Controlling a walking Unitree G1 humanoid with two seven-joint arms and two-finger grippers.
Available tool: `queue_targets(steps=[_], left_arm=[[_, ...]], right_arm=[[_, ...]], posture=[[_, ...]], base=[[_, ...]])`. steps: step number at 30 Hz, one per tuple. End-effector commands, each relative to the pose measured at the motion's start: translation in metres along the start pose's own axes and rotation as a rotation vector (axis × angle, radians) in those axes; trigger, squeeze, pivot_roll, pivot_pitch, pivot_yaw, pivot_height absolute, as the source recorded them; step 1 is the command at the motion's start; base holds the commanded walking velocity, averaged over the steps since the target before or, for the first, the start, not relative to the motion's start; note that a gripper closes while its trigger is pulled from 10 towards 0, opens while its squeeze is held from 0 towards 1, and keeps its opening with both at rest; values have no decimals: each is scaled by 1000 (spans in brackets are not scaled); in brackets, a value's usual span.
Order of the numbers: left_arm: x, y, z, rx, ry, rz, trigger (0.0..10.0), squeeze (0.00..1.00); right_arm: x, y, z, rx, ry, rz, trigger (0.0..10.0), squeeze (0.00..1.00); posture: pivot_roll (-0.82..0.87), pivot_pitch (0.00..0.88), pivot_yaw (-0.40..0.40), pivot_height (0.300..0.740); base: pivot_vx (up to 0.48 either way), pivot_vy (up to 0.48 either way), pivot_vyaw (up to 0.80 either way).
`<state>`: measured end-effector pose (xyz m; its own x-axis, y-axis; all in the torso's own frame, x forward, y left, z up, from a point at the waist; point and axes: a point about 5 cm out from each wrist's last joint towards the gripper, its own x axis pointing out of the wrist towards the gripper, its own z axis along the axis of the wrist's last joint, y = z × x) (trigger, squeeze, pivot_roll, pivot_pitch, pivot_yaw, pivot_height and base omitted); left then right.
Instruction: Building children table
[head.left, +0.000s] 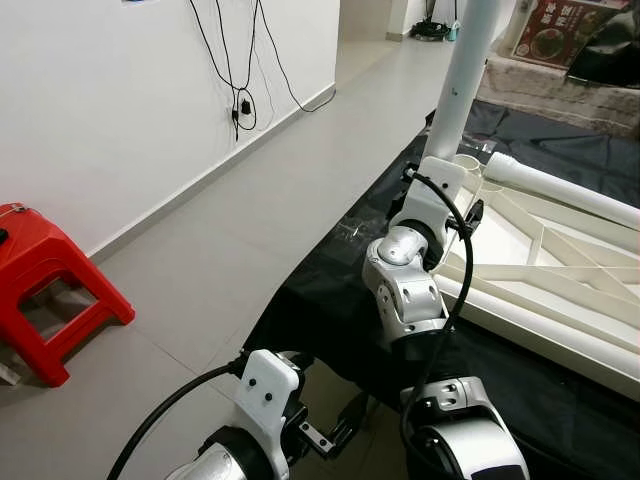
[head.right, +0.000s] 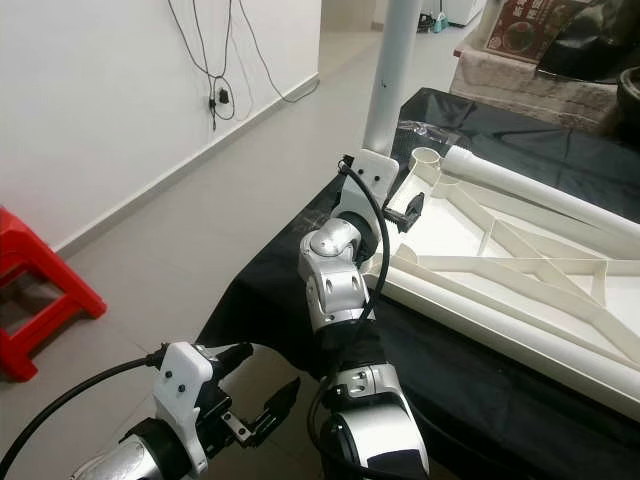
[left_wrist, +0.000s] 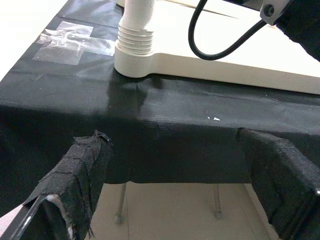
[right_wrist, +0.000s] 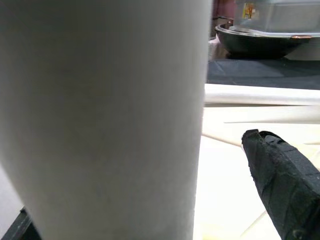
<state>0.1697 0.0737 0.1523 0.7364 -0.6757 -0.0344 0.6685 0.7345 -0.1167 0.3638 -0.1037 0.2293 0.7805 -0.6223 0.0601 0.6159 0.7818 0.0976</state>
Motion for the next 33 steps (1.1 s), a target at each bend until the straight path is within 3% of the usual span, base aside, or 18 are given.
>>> queue_targets(steps=[1,2,3,18,28,33], left_arm=[[-1,2,-6,-4,25,9,10000,0],[-1,2,-6,-4,25,9,10000,0],[-1,2,-6,-4,24,9,10000,0],[0,3,-7,-8,25,14,10000,0],[1,8,-9,2,30,20,10000,0],[2,9,-10,0,34,22,10000,0]], right_arm=[[-14,13,-7,33,62,30,5882,0],[-14,13,-7,33,62,30,5882,0],[-14,13,-8,33,62,30,0,0],[-14,11,-5,57,42,23,0,0],[0,8,66,215,-180,22,0,0],[-1,8,76,244,-225,63,0,0]], posture=[[232,125,-27,740],[232,125,-27,740],[232,125,-27,740],[232,125,-27,740],[232,110,-27,740],[231,106,-25,740]], base=[[0,0,0],[0,0,0],[0,0,0],[0,0,0],[0,0,0],[0,0,0]])
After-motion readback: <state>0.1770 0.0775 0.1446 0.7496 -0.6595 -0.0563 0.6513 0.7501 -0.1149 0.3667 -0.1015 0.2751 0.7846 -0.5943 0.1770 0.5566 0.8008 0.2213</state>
